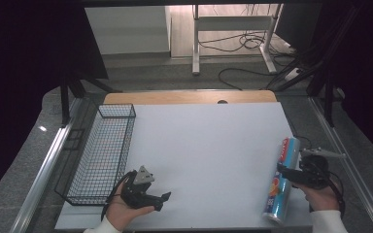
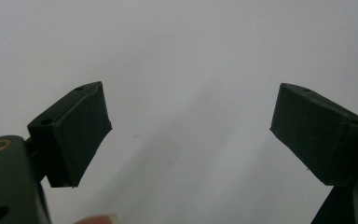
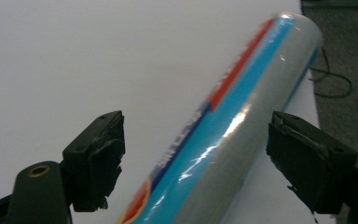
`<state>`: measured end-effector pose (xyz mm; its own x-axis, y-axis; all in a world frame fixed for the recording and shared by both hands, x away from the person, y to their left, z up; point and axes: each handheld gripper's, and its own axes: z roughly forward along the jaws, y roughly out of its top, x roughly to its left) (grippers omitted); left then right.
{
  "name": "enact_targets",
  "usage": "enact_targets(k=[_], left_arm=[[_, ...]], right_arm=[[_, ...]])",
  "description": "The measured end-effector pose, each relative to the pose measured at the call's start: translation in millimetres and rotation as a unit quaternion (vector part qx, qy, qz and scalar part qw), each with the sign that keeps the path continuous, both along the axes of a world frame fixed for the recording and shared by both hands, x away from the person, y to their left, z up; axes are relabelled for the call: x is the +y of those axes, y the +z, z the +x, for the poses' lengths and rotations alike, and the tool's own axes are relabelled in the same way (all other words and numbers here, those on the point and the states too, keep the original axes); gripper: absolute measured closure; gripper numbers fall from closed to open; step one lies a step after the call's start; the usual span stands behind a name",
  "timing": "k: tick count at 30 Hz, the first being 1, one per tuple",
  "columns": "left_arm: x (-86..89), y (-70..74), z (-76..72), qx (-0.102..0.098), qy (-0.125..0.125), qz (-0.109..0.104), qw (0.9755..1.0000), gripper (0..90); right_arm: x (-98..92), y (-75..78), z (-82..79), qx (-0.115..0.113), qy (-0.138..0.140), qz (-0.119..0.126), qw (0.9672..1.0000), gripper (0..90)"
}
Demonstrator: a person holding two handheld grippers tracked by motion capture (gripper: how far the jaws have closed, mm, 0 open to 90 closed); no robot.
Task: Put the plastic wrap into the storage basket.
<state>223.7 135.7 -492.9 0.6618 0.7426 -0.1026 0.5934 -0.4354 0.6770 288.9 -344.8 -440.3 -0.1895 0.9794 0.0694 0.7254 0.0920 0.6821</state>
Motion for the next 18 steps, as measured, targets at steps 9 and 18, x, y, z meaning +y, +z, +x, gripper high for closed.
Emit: enact_targets(k=[9,18], left_arm=[[-2.1,-1.6,-1.6,0.001,-0.015,0.004,0.9999,11.2],[-2.9,-3.2,-4.8,0.0,-0.031,0.001,0.9995,11.4]], right_arm=[[-5.6,-10.1,25.4,0.079,-0.066,-0.007,0.9946,13.0],[5.7,-28.3,41.8,0.154,-0.117,0.012,0.9811,13.4]])
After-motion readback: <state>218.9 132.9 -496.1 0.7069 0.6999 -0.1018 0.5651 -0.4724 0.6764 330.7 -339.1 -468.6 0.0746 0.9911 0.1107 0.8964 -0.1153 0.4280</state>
